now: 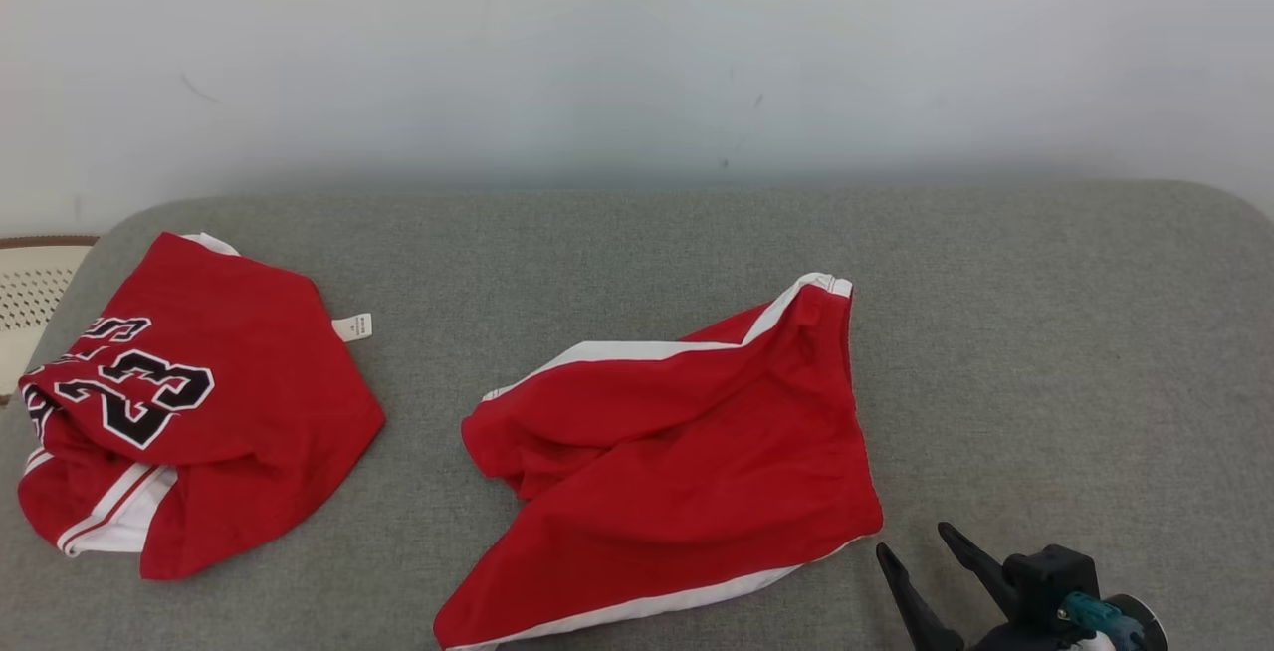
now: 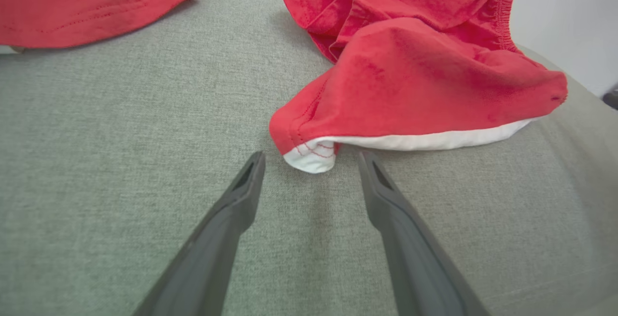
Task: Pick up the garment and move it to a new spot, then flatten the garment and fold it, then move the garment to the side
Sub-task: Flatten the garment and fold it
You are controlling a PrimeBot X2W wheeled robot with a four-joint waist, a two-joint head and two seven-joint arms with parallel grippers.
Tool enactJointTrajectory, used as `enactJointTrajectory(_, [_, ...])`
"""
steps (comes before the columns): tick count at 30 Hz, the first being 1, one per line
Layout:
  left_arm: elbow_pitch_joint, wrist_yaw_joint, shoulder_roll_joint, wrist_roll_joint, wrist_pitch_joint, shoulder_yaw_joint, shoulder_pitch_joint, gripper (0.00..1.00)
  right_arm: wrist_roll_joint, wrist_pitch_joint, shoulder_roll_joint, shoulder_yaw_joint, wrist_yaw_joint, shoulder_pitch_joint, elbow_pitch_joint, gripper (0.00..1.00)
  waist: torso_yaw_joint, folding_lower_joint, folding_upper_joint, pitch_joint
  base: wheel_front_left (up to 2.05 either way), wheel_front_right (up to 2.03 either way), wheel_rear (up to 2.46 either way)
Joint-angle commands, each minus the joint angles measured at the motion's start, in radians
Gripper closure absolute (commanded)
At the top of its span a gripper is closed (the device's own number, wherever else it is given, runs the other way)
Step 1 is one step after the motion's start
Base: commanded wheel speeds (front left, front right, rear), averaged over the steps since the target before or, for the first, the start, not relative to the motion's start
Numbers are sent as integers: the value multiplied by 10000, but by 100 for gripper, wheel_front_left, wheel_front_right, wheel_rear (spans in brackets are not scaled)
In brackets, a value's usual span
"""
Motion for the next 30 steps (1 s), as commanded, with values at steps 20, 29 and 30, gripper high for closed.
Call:
enactJointTrajectory(20, [1199, -112, 0, -265, -35, -772, -1292, 10, 1035, -499, 157, 2279, 4, -2292, 2577, 11, 209, -1, -1, 679, 0, 0, 0])
enactJointTrajectory(29, [1008, -258, -1, -300, -37, -905, -1442, 100, 1692, -778, 180, 3027, 4, -2835, 2963, 100, 225, -1, -1, 706, 0, 0, 0])
enactJointTrajectory(30, [914, -266, -1, -256, -37, -869, -1356, 100, 1728, -798, 165, 3037, 4, -2810, 2905, 100, 201, -1, -1, 671, 0, 0, 0])
